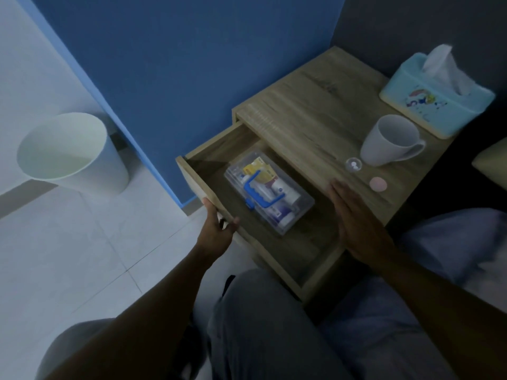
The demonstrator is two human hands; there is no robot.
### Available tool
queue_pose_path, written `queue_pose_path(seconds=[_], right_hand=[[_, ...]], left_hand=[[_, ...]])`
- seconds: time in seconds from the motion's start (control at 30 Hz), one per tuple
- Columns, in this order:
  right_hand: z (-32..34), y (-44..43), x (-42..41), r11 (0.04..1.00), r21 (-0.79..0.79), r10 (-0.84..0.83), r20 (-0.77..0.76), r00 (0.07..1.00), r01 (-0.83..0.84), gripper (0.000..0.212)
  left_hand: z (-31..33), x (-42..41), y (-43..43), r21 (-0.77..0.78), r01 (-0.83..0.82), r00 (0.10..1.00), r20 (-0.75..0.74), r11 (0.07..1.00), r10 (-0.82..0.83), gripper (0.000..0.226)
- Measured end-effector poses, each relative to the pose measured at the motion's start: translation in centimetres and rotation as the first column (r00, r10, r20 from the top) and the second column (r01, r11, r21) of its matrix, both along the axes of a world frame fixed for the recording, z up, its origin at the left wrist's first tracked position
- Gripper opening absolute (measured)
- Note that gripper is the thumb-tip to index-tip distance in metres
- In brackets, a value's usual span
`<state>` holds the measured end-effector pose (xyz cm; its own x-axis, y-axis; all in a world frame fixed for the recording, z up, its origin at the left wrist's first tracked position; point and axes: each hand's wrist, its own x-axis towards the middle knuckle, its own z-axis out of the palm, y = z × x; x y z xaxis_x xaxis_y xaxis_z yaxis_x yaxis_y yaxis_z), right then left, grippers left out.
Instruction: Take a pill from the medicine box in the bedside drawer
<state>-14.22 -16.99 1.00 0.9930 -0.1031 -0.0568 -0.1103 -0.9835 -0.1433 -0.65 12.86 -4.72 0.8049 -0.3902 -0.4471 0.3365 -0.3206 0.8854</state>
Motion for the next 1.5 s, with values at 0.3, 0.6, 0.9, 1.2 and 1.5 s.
queue_pose_path(seconds=[0.3,0.6,0.9,1.2,1.5], right_hand=[[-0.3,-0.5,0.4,0.976,0.205,-0.075,0.02,0.997,0.069,0.076],[-0.7,-1.0,0.6,0.94,0.335,-0.089,0.047,0.995,0.068,0.055],[-0.7,-1.0,0.8,0.974,0.226,-0.021,0.01,1.0,0.018,0.068],[-1.3,-1.3,1.0,0.98,0.197,-0.031,-0.051,0.998,0.041,0.097],[-0.9,-1.3,1.1,0.975,0.22,-0.024,-0.095,0.995,0.044,0.098]], left_hand=[[-1.4,1.5,-5.5,-0.096,0.009,0.999,0.036,0.995,-0.005,0.097],[-1.6,3.3,-12.0,-0.175,0.01,1.0,-0.008,0.985,-0.012,0.095],[-1.6,4.7,-16.9,-0.14,-0.01,0.999,0.03,0.99,0.014,0.093],[-1.5,5.1,-18.3,-0.117,-0.003,1.0,0.016,0.993,0.005,0.093],[1.5,5.3,-15.8,0.198,0.183,0.969,0.13,0.963,-0.211,0.073]])
